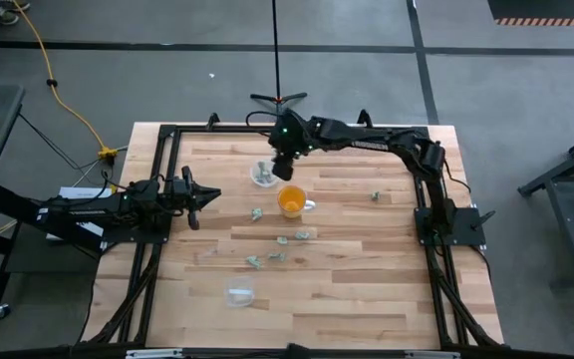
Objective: Pick and place items into bin
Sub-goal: Put the light green stevia packet into the top transparent bin
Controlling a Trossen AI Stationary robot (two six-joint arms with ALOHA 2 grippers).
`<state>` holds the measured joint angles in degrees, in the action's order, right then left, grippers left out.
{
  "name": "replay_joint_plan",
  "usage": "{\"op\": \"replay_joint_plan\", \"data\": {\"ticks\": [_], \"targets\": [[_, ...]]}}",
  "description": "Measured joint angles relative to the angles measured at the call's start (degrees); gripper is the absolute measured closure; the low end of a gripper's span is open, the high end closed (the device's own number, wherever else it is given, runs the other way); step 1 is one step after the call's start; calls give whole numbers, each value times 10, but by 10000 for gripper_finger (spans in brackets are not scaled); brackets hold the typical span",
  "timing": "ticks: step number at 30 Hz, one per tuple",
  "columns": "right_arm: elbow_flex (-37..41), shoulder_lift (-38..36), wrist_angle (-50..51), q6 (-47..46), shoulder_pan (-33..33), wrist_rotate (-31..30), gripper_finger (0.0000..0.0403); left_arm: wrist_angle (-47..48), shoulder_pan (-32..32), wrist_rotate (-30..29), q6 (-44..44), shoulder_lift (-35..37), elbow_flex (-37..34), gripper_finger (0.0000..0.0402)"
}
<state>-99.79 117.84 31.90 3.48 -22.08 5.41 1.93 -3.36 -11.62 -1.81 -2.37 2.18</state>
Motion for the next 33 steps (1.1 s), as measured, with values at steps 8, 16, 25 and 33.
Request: {"op": "replay_joint_plan", "data": {"ticks": [8,16,25,33], "targets": [[-57,-2,382,-91,13,-97,198,0,0,0,0,0,0,334],[25,-59,497,-251,39,-232,196,0,0,0,0,0,0,334],[276,-247,401,-376,34,-202,207,2,0,17,0,0,0,334],[471,-384,262,-513,22,-192,195,2,0,18,0,0,0,334]]}}
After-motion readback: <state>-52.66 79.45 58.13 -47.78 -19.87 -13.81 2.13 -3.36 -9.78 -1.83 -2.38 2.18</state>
